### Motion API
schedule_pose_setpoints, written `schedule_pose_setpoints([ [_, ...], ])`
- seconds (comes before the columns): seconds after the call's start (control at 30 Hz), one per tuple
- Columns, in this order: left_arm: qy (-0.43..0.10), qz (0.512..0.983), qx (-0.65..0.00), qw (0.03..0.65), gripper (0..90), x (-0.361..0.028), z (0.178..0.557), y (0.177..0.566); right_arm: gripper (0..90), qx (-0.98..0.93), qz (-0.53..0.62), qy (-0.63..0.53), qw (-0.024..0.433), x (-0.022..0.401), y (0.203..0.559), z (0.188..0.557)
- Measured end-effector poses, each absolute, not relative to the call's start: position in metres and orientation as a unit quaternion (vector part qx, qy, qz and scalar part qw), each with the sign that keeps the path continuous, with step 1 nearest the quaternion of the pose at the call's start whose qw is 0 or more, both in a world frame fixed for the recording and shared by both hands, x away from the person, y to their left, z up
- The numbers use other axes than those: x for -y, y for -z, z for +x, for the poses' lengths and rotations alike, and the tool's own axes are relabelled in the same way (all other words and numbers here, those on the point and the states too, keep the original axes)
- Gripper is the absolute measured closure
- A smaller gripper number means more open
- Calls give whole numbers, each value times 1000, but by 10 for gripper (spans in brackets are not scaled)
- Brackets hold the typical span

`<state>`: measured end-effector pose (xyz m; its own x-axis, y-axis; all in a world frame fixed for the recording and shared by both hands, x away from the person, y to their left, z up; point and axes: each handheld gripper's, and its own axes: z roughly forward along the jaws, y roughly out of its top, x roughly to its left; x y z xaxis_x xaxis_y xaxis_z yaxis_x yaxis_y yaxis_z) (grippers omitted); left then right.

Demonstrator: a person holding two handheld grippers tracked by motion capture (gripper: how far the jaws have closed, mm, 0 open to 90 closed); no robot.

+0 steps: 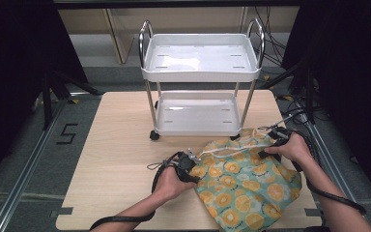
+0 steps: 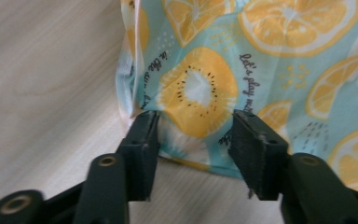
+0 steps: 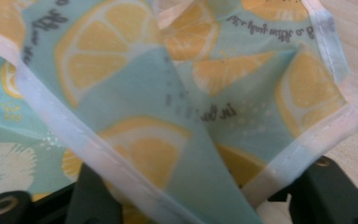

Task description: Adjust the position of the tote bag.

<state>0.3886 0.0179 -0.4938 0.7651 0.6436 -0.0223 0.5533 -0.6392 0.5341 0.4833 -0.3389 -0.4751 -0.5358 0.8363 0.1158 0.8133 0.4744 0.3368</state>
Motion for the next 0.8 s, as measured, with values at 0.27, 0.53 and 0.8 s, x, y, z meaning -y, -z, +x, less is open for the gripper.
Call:
schedule_pose_setpoints([
  [0.27,-79,908,-320,260,726,-11,386,492,773,-869,469,-153,30,334,473,479],
  [0.53,-43,907,-320,271,896,-12,391,491,900,-880,447,-158,6,332,472,479],
  [0.8,-76,890,-335,301,897,-30,406,467,900,-875,414,-244,59,331,429,470],
])
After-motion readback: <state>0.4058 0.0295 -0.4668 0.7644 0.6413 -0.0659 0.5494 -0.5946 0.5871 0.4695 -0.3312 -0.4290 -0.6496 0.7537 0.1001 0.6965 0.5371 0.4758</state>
